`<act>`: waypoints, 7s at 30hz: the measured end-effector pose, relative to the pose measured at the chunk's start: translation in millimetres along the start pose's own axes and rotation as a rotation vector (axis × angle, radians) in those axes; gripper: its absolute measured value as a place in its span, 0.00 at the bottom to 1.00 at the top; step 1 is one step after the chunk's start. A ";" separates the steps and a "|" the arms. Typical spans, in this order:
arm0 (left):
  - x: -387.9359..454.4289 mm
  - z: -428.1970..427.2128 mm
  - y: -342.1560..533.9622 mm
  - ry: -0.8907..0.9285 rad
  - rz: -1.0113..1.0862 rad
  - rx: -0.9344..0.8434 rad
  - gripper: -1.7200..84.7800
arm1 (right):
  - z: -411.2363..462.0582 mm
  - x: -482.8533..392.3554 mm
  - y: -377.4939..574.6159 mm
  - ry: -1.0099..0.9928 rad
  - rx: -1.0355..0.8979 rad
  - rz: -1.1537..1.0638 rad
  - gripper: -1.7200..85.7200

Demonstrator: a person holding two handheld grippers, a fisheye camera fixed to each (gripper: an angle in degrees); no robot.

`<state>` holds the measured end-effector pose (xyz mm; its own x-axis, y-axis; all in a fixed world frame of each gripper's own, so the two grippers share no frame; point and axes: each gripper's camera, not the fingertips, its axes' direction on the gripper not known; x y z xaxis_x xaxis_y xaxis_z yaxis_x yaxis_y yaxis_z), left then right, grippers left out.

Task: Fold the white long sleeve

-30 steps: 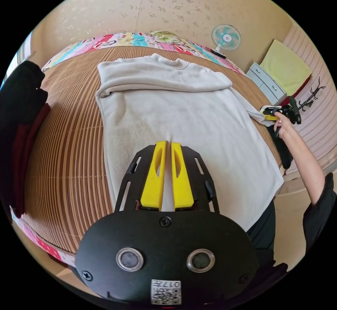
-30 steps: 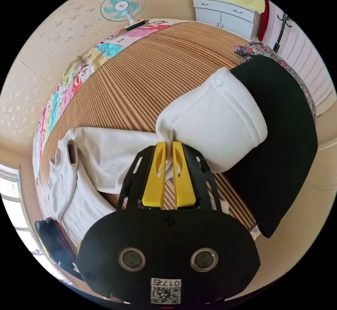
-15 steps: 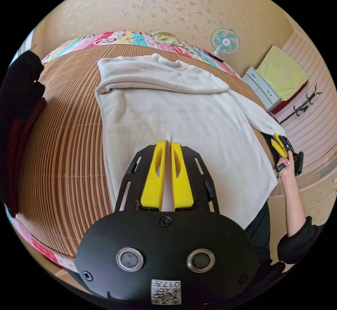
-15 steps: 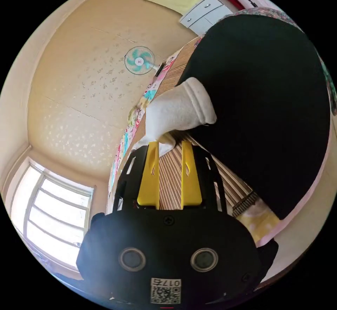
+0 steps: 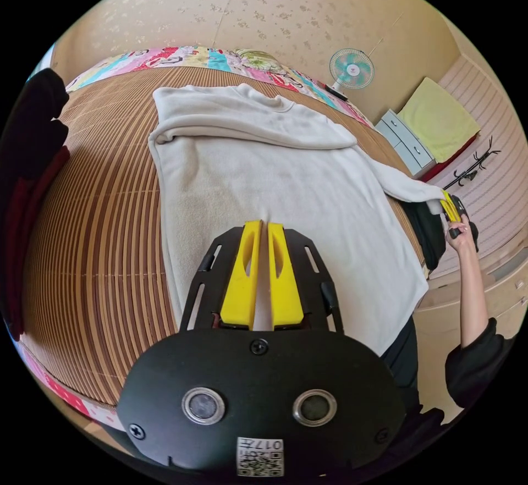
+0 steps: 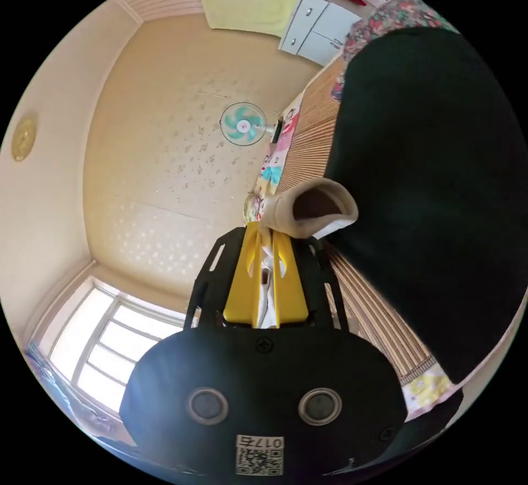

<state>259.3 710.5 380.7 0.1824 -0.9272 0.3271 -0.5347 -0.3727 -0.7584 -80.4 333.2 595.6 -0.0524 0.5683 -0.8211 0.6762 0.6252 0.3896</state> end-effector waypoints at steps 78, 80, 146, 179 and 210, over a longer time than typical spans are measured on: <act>-31.2 18.0 3.1 0.050 -0.013 0.048 0.03 | 448.3 -120.7 439.8 0.074 -0.884 -0.977 0.08; -27.8 20.4 3.3 0.050 -0.012 0.048 0.03 | 450.1 -115.7 439.7 0.063 -0.891 -0.979 0.09; -32.1 -120.1 149.2 0.186 -0.140 -0.118 0.09 | -29.4 -7.8 150.6 0.350 -0.585 -0.397 0.04; -231.6 -288.8 208.3 1.106 -0.071 0.410 0.04 | -167.9 -4.2 93.2 -0.594 -0.589 -0.276 0.06; -74.8 -97.6 188.7 0.577 0.129 0.101 0.10 | 185.8 -121.0 71.4 0.354 -0.163 -0.316 0.05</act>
<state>64.2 713.0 268.2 -0.3719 -0.8059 0.4608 -0.4367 -0.2861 -0.8529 110.7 209.7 645.3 -0.5012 0.4663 -0.7290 0.4647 0.8557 0.2278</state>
